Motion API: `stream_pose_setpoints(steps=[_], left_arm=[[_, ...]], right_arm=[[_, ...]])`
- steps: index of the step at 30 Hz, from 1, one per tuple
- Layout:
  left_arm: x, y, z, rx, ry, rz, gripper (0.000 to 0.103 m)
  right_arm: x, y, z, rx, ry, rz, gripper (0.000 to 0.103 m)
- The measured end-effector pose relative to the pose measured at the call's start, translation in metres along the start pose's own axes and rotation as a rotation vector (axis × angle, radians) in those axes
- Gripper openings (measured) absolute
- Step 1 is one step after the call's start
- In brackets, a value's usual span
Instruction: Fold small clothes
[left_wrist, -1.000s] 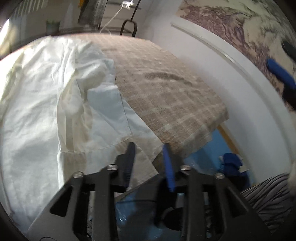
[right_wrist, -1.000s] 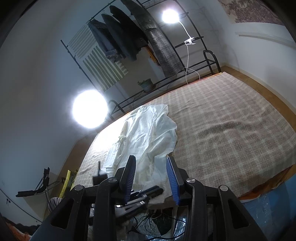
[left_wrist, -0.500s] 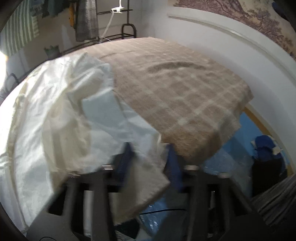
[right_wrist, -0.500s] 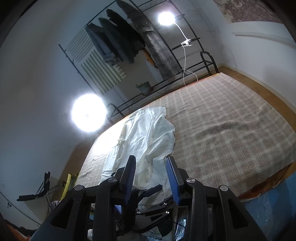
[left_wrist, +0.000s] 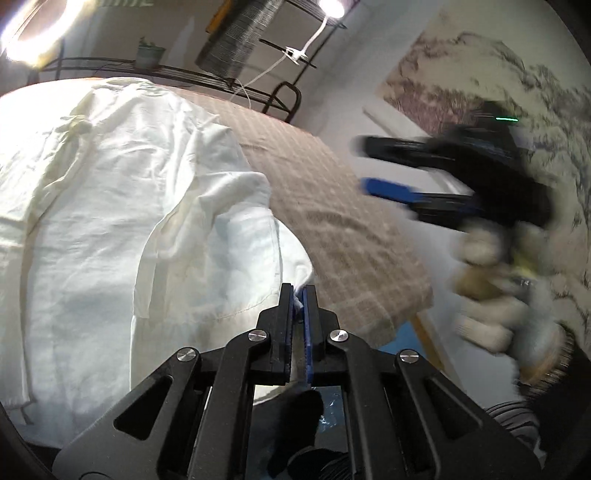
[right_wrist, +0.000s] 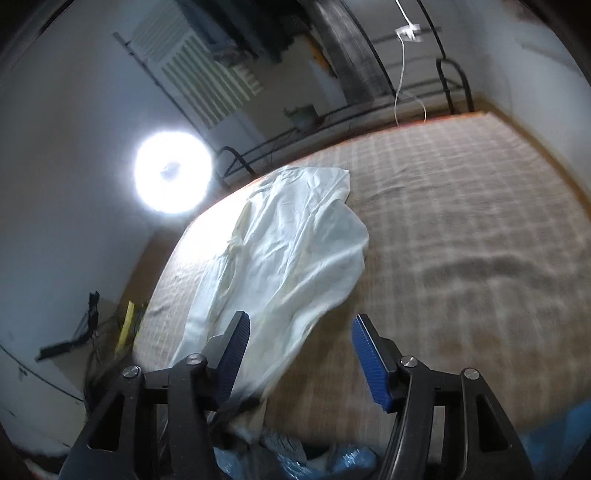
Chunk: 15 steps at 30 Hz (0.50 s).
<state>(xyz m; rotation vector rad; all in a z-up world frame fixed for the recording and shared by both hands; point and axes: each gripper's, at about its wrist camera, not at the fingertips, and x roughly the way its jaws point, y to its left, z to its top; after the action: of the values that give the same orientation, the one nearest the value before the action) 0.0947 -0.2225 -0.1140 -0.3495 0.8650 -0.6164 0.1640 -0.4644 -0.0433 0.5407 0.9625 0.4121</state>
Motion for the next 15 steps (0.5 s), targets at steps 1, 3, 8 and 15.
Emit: stream_pose_setpoints(steps=[1,3,8,15], left_arm=[[-0.002,0.002,0.001,-0.009,-0.005,0.000,0.002],[-0.008,0.004,0.000,-0.023,-0.020,-0.002,0.002],[-0.010,0.006,0.003,-0.032,-0.022,-0.028,0.002],[-0.006,0.022,-0.001,-0.068,0.000,-0.043,0.002]], right_arm=[[0.019,-0.008,0.010,0.029,0.019,0.017,0.061],[0.062,-0.028,0.024,0.107,0.081,0.041,0.061],[0.140,-0.073,0.031,0.313,0.172,0.050,0.057],[0.165,-0.051,0.046,0.238,0.195,-0.014,0.002]])
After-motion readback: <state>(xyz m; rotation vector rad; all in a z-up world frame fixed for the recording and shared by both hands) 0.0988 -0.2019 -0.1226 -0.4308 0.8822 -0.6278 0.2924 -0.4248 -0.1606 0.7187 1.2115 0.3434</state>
